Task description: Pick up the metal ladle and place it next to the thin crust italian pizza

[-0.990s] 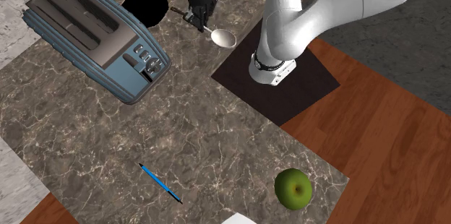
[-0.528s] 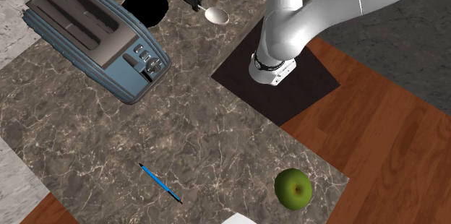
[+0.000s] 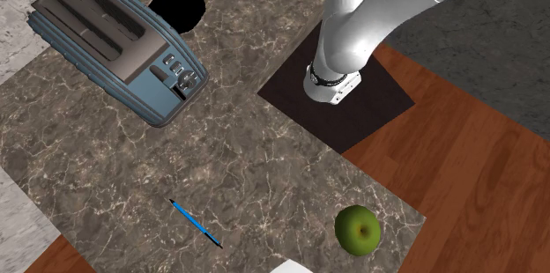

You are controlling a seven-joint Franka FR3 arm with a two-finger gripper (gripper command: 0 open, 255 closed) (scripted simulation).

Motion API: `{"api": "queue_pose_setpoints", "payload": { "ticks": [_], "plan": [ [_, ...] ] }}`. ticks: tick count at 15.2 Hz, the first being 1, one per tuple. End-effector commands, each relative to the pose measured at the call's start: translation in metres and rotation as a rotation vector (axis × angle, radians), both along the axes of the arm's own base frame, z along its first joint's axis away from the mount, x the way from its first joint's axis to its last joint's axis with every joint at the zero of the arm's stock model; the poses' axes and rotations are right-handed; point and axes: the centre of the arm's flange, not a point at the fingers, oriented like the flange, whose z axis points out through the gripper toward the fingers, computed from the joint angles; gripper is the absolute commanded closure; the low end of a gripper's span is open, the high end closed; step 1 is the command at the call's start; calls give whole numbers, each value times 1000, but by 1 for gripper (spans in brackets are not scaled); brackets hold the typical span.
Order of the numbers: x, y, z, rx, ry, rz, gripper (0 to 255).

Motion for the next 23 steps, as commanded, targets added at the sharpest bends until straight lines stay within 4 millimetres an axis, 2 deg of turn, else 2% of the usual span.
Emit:
{"api": "queue_pose_setpoints", "payload": {
  "ticks": [1, 16, 23],
  "plan": [
    [-7, -29, 0, -2, 2, 0, 255],
    [-60, -220, 1, -2, 2, 0, 255],
    [-60, -220, -36, -2, 2, 0, 255]
  ]
}}
